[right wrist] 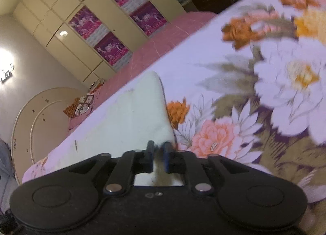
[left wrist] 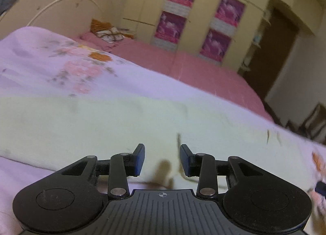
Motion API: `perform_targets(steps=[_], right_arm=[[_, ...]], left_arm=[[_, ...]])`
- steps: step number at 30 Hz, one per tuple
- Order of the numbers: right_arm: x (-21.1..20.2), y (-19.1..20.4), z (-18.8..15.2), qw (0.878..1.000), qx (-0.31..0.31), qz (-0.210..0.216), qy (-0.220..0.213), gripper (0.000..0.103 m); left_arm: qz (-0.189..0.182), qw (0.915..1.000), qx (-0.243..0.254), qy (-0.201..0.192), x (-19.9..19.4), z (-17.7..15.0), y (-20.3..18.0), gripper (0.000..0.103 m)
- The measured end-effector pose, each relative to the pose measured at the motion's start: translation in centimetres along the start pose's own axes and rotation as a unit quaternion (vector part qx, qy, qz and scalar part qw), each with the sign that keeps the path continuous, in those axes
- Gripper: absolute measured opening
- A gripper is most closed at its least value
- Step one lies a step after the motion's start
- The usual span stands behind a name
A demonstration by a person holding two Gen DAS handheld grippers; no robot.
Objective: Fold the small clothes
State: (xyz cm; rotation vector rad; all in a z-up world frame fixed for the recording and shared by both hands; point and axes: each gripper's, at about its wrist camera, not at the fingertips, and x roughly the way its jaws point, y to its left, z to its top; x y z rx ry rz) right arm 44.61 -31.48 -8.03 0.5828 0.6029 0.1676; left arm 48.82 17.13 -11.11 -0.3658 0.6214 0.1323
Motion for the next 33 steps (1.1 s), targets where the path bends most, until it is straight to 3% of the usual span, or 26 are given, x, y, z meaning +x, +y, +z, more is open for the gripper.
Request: perform_targets(steps=[3,7,9,11,13,14,15,16,19,21,22,23,24,27,33], right_arm=[[-0.5,1.3,0.7,0.999,-0.04,0.003,-0.015,0.018],[1.5,3.2,0.6,0.996,-0.091,0.0,-0.002,0.018],[2.9,3.9,-0.1,0.99,-0.136,-0.018,0.017,0.017],[3.8,3.6,-0.6,0.985,-0.16,-0.04,0.041,0.011],[3.1,3.3,-0.2,0.986,-0.16,-0.03,0.041,0.012],[2.6,3.2,0.2,0.985,-0.165,-0.028,0.028,0.018],[2.2,3.2,0.6,0.984,-0.173,-0.028,0.011,0.022],[2.4,3.1,1.1,0.984,-0.174,-0.03,0.003,0.025],[3.7,2.5,2.8,0.988,-0.151,-0.038,-0.004,0.025],[4.7,2.4,3.5,0.988,-0.15,-0.044,-0.012,0.025],[5.2,2.2,3.8,0.988,-0.146,-0.045,-0.011,0.025],[5.6,2.1,3.9,0.989,-0.143,-0.044,-0.01,0.024],[6.0,2.1,4.0,0.989,-0.142,-0.043,-0.011,0.024],[6.7,2.4,4.3,0.987,-0.151,-0.045,-0.015,0.021],[8.5,3.8,4.8,0.982,-0.182,-0.039,-0.017,0.015]], left_arm=[[-0.025,0.9996,0.016,0.0,0.4,0.3,-1.3,0.037],[-0.061,0.9959,0.062,0.025,2.1,-1.0,-4.9,0.037],[-0.048,0.9944,0.073,0.059,3.8,-1.9,-5.4,0.037],[-0.044,0.9942,0.086,0.046,3.3,-2.0,-5.3,0.037],[-0.016,0.9952,0.097,0.008,2.2,-1.6,-5.2,0.037],[-0.003,0.9951,0.099,-0.008,2.1,-1.1,-5.0,0.044],[0.0,0.9958,0.091,-0.007,2.4,-0.8,-4.7,0.066],[0.001,0.9965,0.083,-0.003,2.9,-0.5,-4.5,0.073],[0.0,0.9961,0.088,0.011,4.4,-0.2,-4.5,0.075],[-0.015,0.9963,0.076,0.038,5.8,-0.5,-4.4,0.043],[-0.008,0.9957,0.086,0.034,6.0,-0.8,-4.7,0.039],[-0.012,0.9953,0.09,0.033,5.9,-0.9,-5.0,0.012],[-0.021,0.9963,0.078,0.031,5.7,-0.8,-4.8,0.004],[-0.014,0.997,0.075,-0.003,4.6,-0.7,-4.8,0.004],[-0.009,0.9975,0.069,0.01,4.9,-2.0,-4.1,0.004]])
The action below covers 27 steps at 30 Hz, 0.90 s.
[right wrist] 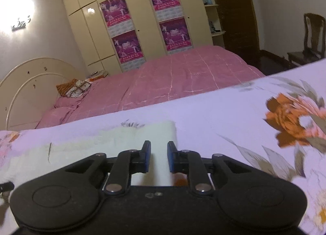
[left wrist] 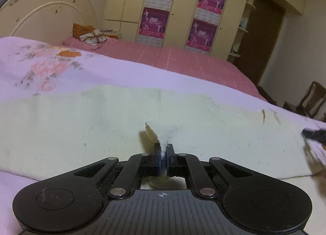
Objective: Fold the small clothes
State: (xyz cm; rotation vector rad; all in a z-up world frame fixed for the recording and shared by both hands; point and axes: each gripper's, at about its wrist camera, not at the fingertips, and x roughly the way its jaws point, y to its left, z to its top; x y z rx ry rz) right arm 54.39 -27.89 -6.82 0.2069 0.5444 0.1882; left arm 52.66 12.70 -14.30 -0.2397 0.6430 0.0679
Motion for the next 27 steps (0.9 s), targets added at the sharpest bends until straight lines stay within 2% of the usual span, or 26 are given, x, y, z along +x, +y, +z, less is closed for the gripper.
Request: perform_targets(steps=[2,3,6,7,8,9,10,11,14,17,18,19,21,23,25,27], right_arm=[[1.8,0.1,-0.2,0.999,-0.021,-0.028,0.034,0.002],[2.2,0.0,-0.4,0.998,-0.029,-0.033,0.033,0.001],[2.1,0.4,0.4,0.998,-0.034,-0.039,0.037,0.0],[1.8,0.7,0.6,0.998,-0.034,-0.035,0.026,0.004],[1.4,0.9,0.5,0.999,-0.033,-0.031,0.016,0.01],[1.2,1.0,0.4,0.999,-0.031,-0.028,0.013,0.012],[1.3,1.1,0.1,0.999,-0.031,-0.032,0.024,0.015],[1.4,1.2,-0.3,0.998,-0.032,-0.039,0.036,0.014],[-1.0,1.7,-1.5,0.999,-0.025,-0.035,0.021,0.015],[-3.9,2.2,-2.7,0.999,-0.024,-0.033,-0.018,0.019],[-3.7,2.5,-3.5,0.999,-0.036,-0.035,-0.002,0.02],[-2.7,2.6,-4.0,0.997,-0.045,-0.041,0.036,0.019],[-3.1,3.1,-3.9,0.996,-0.064,-0.049,0.034,0.019],[-4.6,3.3,-3.2,0.998,-0.048,-0.034,0.019,0.022],[-6.1,3.7,-2.9,0.999,-0.048,-0.025,0.001,0.026],[-7.0,3.7,-3.0,0.999,-0.05,-0.021,0.002,0.028]], left_arm=[[0.001,1.0,-0.003,0.002,-0.1,0.1,0.2,0.004],[0.001,1.0,0.0,0.003,-0.1,0.0,0.2,0.004],[0.003,0.9999,0.007,0.007,-0.1,-0.3,0.1,0.004],[0.008,0.9999,0.009,0.006,-0.2,-0.2,-0.1,0.006],[0.019,0.9997,0.018,0.002,-0.3,-0.2,-0.5,0.015],[0.029,0.9991,0.031,-0.002,-0.5,-0.3,-1.0,0.033],[0.036,0.9985,0.041,-0.002,-0.7,-0.5,-1.5,0.042],[0.04,0.9978,0.053,0.004,-0.6,-0.7,-1.9,0.048],[0.053,0.9965,0.064,0.008,-1.0,-0.6,-2.6,0.048],[0.059,0.9959,0.067,0.012,-1.1,-0.6,-2.9,0.048],[0.062,0.9957,0.067,0.013,-1.3,-0.6,-3.1,0.048],[0.067,0.9959,0.06,0.014,-1.8,-0.4,-3.0,0.048],[0.063,0.9974,0.033,-0.01,-3.7,-0.3,-2.2,0.048],[0.065,0.9972,0.003,-0.037,-5.9,-0.6,-0.1,0.048],[0.079,0.9943,-0.039,-0.059,-8.1,-1.3,3.4,0.048],[0.094,0.9867,-0.105,-0.082,-10.4,-2.3,8.3,0.047]])
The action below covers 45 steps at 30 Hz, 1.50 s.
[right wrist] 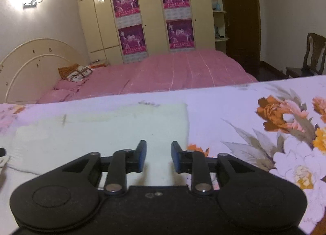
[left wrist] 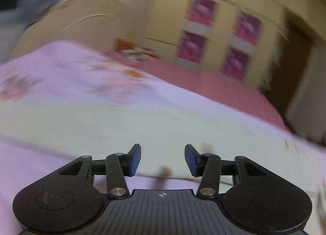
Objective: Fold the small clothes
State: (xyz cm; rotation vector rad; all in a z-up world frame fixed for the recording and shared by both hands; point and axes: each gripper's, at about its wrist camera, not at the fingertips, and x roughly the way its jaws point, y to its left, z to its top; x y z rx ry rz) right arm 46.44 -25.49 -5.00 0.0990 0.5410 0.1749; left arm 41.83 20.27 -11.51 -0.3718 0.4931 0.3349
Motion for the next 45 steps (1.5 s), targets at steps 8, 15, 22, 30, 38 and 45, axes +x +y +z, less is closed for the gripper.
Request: perform_targets(steps=[8,15,22,30,38,45], right_arm=[[-0.6,0.7,-1.0,0.999,0.019,0.014,0.027,0.03],[-0.3,3.0,-1.2,0.999,0.012,0.032,0.034,0.03],[-0.1,3.4,-1.4,0.999,0.021,0.032,0.037,0.03],[0.1,2.5,-1.8,0.998,0.035,0.024,0.039,0.03],[-0.4,1.8,-1.9,0.998,0.051,0.024,0.034,0.03],[-1.4,0.1,-2.2,0.997,0.074,0.019,0.026,0.03]], left_arm=[[0.075,0.9667,-0.244,-0.019,-1.5,1.1,17.2,0.047],[0.03,0.9402,-0.339,-0.017,0.3,0.5,22.1,0.047],[0.068,0.9464,-0.316,-0.005,2.5,1.6,21.3,0.002],[-0.036,0.995,-0.089,-0.026,3.2,5.7,7.3,0.002],[-0.123,0.9889,0.08,0.021,4.5,3.1,-9.7,0.002],[-0.162,0.9664,0.189,0.065,2.5,-1.8,-20.5,0.002]])
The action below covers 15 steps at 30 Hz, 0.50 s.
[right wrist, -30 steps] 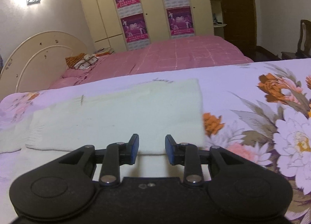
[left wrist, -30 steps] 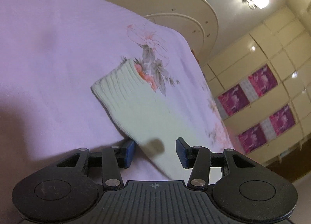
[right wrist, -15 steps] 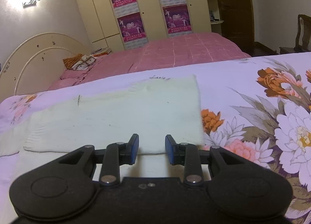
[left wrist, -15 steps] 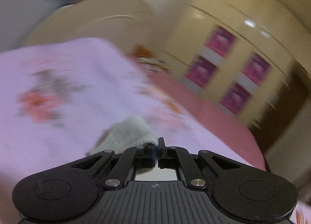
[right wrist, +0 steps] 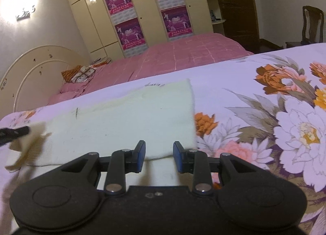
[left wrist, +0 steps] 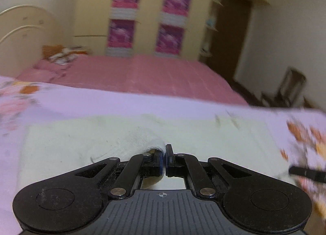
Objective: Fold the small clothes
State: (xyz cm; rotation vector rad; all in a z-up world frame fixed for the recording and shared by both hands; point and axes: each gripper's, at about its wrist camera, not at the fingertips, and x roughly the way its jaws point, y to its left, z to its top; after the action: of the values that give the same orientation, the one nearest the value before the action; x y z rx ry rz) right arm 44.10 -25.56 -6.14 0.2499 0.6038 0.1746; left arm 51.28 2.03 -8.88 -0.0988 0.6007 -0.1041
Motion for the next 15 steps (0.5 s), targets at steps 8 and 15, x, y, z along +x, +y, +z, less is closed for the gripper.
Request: perform_targets(steps=[8,15], right_arm=[[-0.3,-1.5,-0.4,1.0,0.027,0.003,0.011,0.032],[1.1,2.6,0.7,0.998,0.012,0.066,0.01,0.034]], left_arm=[[-0.057,0.9974,0.043,0.009,-1.8,-2.3,-6.8,0.072],[0.029,0.999,-0.032,-0.014,-9.3,-6.0,0.0,0.071]])
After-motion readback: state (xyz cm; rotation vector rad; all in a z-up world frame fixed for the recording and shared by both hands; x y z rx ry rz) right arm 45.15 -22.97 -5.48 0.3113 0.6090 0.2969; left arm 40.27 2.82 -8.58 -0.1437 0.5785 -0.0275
